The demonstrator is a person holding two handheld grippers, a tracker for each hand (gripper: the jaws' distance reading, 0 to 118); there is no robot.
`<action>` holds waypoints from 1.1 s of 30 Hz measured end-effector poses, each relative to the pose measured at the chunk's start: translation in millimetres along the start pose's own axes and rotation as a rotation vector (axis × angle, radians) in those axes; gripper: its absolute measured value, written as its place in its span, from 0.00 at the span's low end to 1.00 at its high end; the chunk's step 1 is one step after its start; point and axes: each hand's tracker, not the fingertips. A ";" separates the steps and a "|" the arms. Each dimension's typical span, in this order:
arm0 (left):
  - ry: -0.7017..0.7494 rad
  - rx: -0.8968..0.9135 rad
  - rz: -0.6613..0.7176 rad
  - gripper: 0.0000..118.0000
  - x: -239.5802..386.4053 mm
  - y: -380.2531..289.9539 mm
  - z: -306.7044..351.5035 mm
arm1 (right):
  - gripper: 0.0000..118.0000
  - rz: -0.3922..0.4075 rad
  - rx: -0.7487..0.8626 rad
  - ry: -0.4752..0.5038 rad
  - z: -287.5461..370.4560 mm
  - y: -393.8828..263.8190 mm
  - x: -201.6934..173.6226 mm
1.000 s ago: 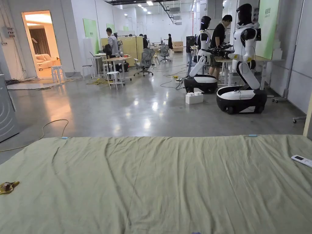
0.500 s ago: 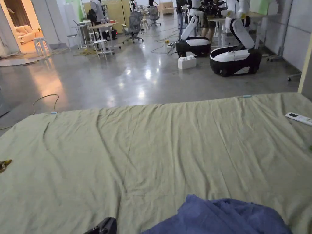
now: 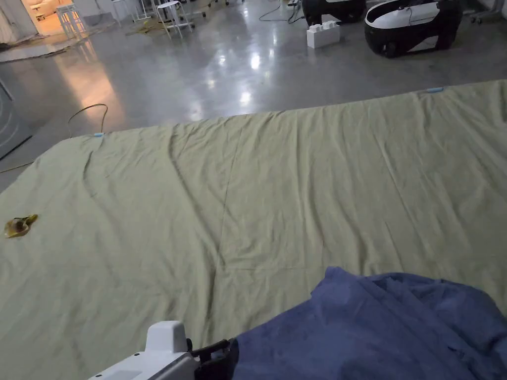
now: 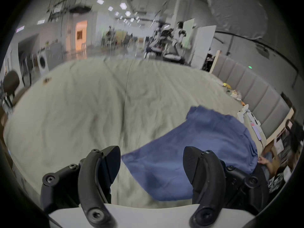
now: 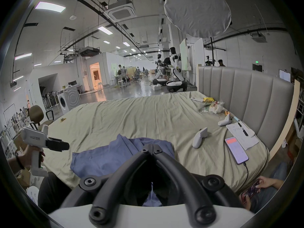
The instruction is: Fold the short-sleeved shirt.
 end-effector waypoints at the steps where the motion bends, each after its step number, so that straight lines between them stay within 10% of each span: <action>1: 0.010 -0.034 0.024 0.67 -8.2 -1.4 -14.3 | 0.00 -0.003 -0.009 -0.004 -0.9 -1.4 0.8; 11: 0.146 -0.108 -0.070 0.39 4.9 -20.1 -43.8 | 0.00 -0.015 -0.065 -0.039 -7.9 -7.7 7.0; 14: 0.157 -0.125 -0.108 0.12 9.7 -18.9 -44.0 | 0.00 -0.023 -0.083 -0.031 -14.2 -9.2 8.1; 26: 0.215 -0.176 -0.475 0.05 68.3 -47.5 -48.0 | 0.01 -0.031 -0.112 -0.061 -56.7 15.3 25.4; 33: 0.176 -0.230 -0.337 0.04 51.1 -33.0 -63.5 | 0.69 -0.124 -0.332 -0.017 -172.1 10.9 57.8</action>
